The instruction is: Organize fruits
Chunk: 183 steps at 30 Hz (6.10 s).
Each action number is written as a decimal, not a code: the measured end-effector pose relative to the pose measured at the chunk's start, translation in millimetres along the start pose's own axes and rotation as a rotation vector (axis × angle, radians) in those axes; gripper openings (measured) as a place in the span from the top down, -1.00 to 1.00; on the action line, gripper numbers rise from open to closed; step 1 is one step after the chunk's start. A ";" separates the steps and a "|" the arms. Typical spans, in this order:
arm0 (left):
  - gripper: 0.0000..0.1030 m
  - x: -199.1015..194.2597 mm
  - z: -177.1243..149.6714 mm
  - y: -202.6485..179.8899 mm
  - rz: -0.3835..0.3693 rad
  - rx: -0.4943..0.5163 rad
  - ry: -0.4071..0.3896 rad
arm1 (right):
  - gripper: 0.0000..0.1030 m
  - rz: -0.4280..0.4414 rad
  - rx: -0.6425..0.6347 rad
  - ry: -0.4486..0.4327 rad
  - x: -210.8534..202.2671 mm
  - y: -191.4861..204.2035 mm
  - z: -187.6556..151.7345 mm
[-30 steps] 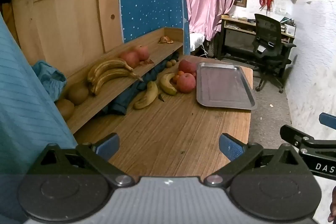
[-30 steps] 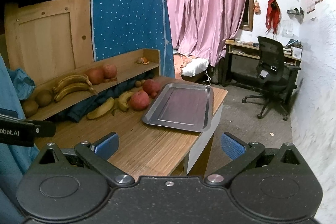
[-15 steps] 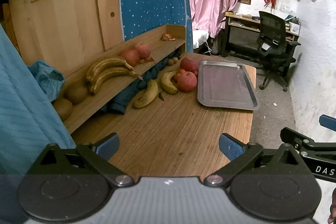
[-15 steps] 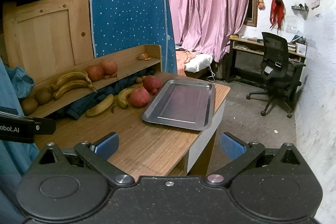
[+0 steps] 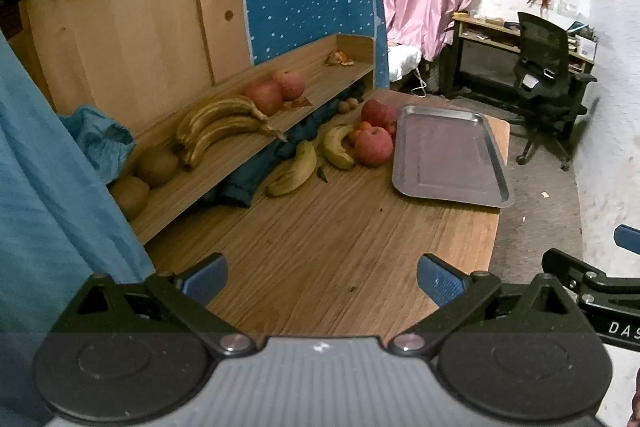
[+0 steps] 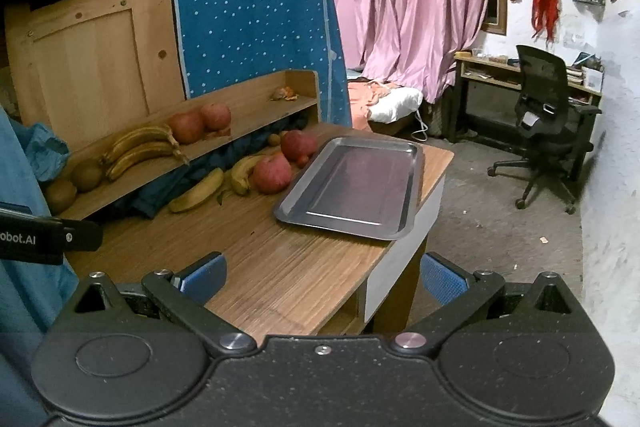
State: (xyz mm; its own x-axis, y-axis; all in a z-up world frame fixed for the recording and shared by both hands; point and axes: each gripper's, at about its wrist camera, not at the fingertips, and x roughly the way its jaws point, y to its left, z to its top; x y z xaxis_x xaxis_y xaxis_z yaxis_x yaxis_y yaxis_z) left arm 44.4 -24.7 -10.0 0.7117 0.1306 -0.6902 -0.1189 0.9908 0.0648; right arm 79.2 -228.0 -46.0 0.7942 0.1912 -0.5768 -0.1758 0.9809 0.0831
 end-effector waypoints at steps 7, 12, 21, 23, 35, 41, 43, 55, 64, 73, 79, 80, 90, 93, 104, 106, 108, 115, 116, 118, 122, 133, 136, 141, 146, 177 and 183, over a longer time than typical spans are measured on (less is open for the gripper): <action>-1.00 3.1 1.1 -5.4 0.029 -0.015 0.018 | -0.99 0.036 -0.010 0.019 8.6 -7.2 1.6; -1.00 6.7 2.8 -11.2 0.049 -0.033 0.031 | -0.99 0.080 -0.036 0.039 15.9 -14.8 4.0; -1.00 21.7 5.7 -42.9 0.120 -0.121 0.064 | -0.99 0.186 -0.138 0.068 31.9 -57.6 12.5; -1.00 25.9 5.1 -52.5 0.144 -0.140 0.082 | -0.99 0.209 -0.145 0.072 37.4 -72.2 14.8; -1.00 50.0 10.9 -75.8 0.270 -0.243 0.222 | -0.99 0.350 -0.159 0.098 59.6 -121.9 26.0; -1.00 70.6 30.0 -63.6 0.306 -0.304 0.247 | -0.99 0.341 -0.160 0.095 72.3 -136.0 35.1; -1.00 77.7 35.5 -59.2 0.321 -0.307 0.241 | -0.99 0.347 -0.156 0.096 81.7 -137.9 38.2; -1.00 167.7 78.7 -44.0 0.398 -0.112 0.183 | -0.99 0.387 -0.263 0.123 176.6 -125.9 93.5; -1.00 238.5 95.8 -25.8 0.364 0.068 0.181 | -0.99 0.419 -0.317 0.215 245.4 -99.8 115.4; -1.00 279.4 101.3 -9.3 0.277 0.009 0.183 | -0.99 0.501 -0.391 0.279 294.9 -76.8 129.6; -0.94 304.3 105.4 -16.5 0.280 0.041 0.194 | -0.98 0.582 -0.426 0.306 324.2 -55.0 140.8; -0.93 307.4 106.5 -17.2 0.277 0.053 0.195 | -0.98 0.591 -0.433 0.310 329.1 -51.5 141.3; -0.77 326.9 108.0 -11.4 0.206 0.090 0.244 | -0.91 0.642 -0.478 0.351 368.9 -19.4 139.3; -0.63 332.9 108.1 -2.5 0.188 0.068 0.259 | -0.89 0.652 -0.488 0.365 378.5 -10.6 137.4; -0.13 341.1 116.2 20.3 0.130 -0.050 0.276 | -0.70 0.682 -0.547 0.391 407.0 16.6 131.0; -0.12 343.1 119.6 21.9 0.129 -0.061 0.290 | -0.69 0.679 -0.569 0.398 410.8 21.5 128.9; -0.12 345.5 122.0 22.5 0.132 -0.073 0.301 | -0.66 0.688 -0.579 0.403 413.1 24.7 127.6; -0.11 350.2 127.9 24.9 0.126 -0.091 0.346 | -0.64 0.692 -0.584 0.433 418.5 31.2 121.6; -0.11 351.4 129.1 25.5 0.125 -0.091 0.351 | -0.63 0.694 -0.587 0.435 418.6 32.5 120.6; -0.10 351.2 130.2 25.3 0.124 -0.092 0.358 | -0.61 0.686 -0.597 0.433 419.0 35.2 119.1; -0.08 354.2 131.5 23.3 0.126 -0.094 0.365 | -0.47 0.662 -0.597 0.429 419.9 36.0 118.8; 0.00 352.6 130.7 20.0 0.110 -0.140 0.441 | -0.39 0.689 -0.590 0.442 411.7 36.7 116.1; -0.01 354.5 130.6 17.9 0.113 -0.140 0.445 | -0.39 0.690 -0.589 0.438 411.2 36.4 116.0; -0.10 363.5 133.7 24.2 0.078 -0.160 0.443 | -0.42 0.685 -0.596 0.429 410.1 38.5 114.6; 0.10 363.3 133.4 25.6 0.068 -0.173 0.435 | -0.40 0.679 -0.596 0.414 409.4 40.4 113.4; 0.21 285.0 98.2 -1.2 0.036 -0.549 0.494 | -0.38 0.861 -0.611 0.442 330.5 14.5 105.2; 0.21 290.0 111.3 -28.8 -0.006 -0.503 0.485 | -0.38 0.809 -0.543 0.418 327.7 -20.7 116.8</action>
State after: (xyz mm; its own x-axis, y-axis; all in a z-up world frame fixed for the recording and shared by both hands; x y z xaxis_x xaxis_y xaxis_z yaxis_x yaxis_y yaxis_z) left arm 331.4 -11.3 -131.8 0.3377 -0.0220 -0.9410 -0.5056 0.8391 -0.2010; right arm 411.0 -181.5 -141.8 0.0794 0.6511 -0.7548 -0.8811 0.4000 0.2523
